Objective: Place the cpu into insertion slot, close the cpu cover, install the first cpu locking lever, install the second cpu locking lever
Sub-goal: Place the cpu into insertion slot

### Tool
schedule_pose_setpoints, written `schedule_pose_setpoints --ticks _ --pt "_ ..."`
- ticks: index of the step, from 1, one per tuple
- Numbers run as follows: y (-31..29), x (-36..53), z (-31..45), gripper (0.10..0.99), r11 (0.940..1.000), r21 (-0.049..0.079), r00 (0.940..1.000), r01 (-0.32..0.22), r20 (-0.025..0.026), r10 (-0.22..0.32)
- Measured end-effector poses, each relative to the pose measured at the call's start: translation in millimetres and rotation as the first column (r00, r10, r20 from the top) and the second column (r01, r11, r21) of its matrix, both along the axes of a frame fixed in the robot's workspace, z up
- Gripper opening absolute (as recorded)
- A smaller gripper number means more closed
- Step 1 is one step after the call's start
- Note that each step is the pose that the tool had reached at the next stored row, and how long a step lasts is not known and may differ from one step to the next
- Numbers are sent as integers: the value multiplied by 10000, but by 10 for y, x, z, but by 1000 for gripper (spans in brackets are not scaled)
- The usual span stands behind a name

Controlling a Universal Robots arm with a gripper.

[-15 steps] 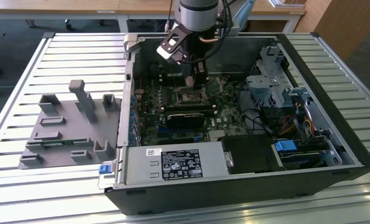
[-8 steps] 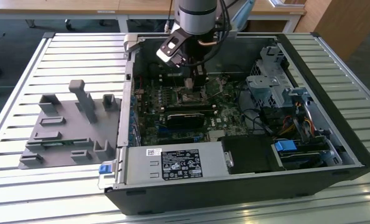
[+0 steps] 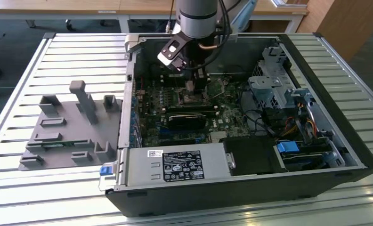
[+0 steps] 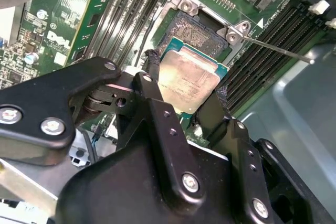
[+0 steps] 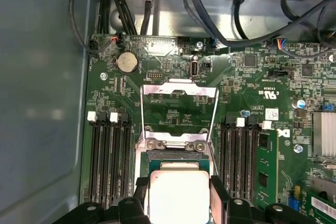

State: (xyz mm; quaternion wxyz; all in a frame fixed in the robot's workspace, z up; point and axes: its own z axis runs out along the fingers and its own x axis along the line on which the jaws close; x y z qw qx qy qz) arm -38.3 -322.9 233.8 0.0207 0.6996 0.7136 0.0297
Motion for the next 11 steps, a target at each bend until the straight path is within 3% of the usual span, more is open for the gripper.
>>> schedule_pose_setpoints --ticks 11 --pt "7 -4 -120 541 10000 -3 10000 0 0 0"
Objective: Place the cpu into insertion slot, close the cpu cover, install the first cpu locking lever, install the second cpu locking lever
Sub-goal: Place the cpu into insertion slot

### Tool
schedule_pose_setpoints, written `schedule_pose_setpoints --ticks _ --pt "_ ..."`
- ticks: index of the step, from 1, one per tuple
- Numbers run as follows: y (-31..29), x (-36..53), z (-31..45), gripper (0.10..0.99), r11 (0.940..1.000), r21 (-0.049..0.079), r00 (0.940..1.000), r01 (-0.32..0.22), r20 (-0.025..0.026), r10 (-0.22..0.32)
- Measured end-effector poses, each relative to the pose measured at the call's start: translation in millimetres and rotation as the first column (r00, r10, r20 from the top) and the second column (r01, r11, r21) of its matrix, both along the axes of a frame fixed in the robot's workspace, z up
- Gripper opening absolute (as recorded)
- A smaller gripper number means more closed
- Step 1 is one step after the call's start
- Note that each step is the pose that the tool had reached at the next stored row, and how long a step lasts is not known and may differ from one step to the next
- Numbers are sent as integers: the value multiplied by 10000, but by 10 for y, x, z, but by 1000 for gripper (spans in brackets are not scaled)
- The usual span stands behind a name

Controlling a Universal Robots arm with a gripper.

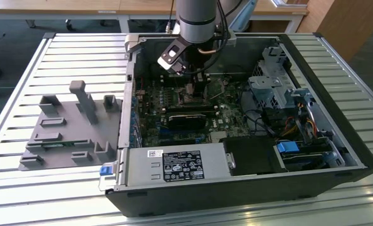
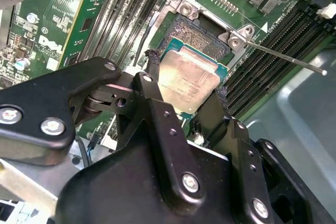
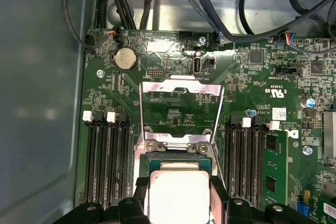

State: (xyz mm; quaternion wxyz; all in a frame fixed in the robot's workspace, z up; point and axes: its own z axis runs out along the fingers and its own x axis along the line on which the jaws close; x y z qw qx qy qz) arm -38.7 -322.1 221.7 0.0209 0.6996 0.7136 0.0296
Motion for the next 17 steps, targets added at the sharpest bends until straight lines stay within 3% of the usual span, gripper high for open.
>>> schedule_pose_setpoints --ticks 7,17 --pt "0 -12 -68 541 10000 -2 10000 -1 0 1" --pt "0 -16 -96 541 10000 -3 10000 11 0 -11"
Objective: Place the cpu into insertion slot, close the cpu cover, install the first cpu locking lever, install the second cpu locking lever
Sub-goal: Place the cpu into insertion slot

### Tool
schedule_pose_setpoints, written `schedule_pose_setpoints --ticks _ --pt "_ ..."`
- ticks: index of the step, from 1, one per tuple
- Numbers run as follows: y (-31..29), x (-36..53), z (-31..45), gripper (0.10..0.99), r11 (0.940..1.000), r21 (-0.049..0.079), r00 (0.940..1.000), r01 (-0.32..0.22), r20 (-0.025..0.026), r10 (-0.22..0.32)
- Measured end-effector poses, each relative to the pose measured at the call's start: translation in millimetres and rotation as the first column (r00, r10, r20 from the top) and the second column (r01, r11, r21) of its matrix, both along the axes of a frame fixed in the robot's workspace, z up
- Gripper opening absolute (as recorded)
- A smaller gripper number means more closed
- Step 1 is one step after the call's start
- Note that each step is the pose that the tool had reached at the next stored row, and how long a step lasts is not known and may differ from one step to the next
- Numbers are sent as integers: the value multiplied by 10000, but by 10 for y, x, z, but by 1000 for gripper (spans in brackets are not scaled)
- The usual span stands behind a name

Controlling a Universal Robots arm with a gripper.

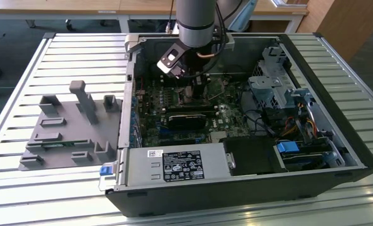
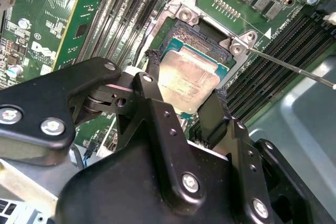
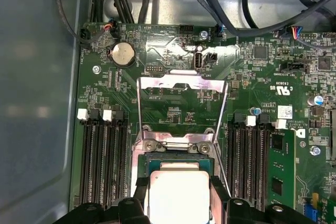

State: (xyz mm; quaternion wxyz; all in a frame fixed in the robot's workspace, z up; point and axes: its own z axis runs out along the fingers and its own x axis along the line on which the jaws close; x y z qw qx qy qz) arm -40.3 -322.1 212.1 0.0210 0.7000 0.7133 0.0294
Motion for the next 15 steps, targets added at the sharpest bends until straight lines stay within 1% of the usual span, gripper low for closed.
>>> schedule_pose_setpoints --ticks 6,15 --pt "2 -8 -28 541 10000 0 10000 67 -1 -67" --pt "4 -12 -100 541 10000 -1 10000 70 -15 -70"
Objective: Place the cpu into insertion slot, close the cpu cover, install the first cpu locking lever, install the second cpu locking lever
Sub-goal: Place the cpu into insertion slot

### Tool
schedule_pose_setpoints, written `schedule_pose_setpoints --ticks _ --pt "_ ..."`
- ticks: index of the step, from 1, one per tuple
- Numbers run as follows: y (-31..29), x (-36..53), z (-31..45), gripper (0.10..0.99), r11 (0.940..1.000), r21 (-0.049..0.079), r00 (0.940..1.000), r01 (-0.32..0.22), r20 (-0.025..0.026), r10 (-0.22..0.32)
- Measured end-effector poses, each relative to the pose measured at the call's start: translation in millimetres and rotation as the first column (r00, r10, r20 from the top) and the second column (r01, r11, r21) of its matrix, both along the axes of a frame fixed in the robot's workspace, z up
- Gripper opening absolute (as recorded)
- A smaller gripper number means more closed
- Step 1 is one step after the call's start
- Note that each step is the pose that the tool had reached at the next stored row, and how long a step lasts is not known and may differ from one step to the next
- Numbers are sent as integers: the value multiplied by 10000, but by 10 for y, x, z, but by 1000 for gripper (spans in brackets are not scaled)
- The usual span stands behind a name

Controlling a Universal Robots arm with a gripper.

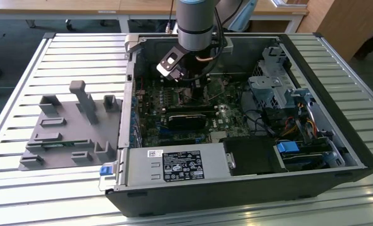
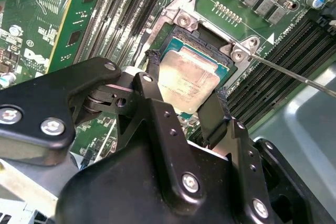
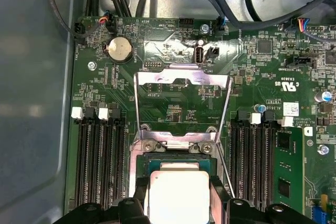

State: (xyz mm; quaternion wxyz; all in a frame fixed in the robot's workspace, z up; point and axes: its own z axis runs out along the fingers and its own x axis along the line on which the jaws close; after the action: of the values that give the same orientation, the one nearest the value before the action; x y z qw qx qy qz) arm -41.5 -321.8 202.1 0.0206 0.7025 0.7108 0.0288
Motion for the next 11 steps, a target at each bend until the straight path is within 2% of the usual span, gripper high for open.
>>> schedule_pose_setpoints --ticks 11 --pt "1 -6 -41 541 10000 -1 10000 35 -9 -35"
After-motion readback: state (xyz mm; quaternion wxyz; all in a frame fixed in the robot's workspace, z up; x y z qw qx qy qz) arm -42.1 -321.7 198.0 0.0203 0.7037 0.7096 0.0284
